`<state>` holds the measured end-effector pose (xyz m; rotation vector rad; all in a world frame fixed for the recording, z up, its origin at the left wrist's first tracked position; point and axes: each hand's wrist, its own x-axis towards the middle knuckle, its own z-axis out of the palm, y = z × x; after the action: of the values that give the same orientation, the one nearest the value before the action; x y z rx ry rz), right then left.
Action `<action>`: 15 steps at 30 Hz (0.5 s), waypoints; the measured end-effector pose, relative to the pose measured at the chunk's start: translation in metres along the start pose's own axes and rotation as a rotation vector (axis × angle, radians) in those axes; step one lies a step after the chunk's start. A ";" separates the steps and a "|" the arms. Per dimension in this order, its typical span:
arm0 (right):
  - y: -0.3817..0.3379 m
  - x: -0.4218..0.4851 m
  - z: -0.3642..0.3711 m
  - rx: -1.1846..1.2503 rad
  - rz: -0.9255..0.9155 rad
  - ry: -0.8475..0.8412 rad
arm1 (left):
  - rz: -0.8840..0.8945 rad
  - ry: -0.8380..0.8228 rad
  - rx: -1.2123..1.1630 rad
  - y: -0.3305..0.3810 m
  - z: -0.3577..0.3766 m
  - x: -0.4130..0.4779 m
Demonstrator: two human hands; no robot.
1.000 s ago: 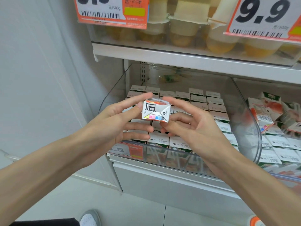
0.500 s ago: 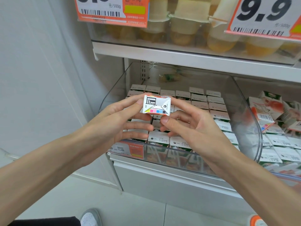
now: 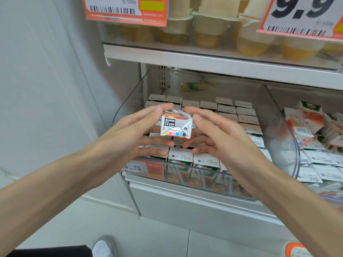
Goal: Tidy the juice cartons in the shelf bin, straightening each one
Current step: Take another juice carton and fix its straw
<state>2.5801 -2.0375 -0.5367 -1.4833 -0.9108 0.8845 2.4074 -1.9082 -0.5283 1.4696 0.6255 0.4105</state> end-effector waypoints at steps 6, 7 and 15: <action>0.001 -0.001 -0.004 -0.020 -0.037 -0.011 | 0.022 0.038 0.016 -0.003 -0.001 0.002; 0.001 0.000 -0.005 -0.022 -0.038 -0.010 | 0.027 0.043 0.024 -0.004 -0.003 0.002; 0.001 -0.003 -0.005 -0.080 -0.050 0.018 | 0.114 0.041 0.164 0.001 -0.001 -0.001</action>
<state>2.5837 -2.0419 -0.5377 -1.5281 -0.9755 0.8047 2.4062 -1.9084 -0.5275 1.6621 0.6214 0.4882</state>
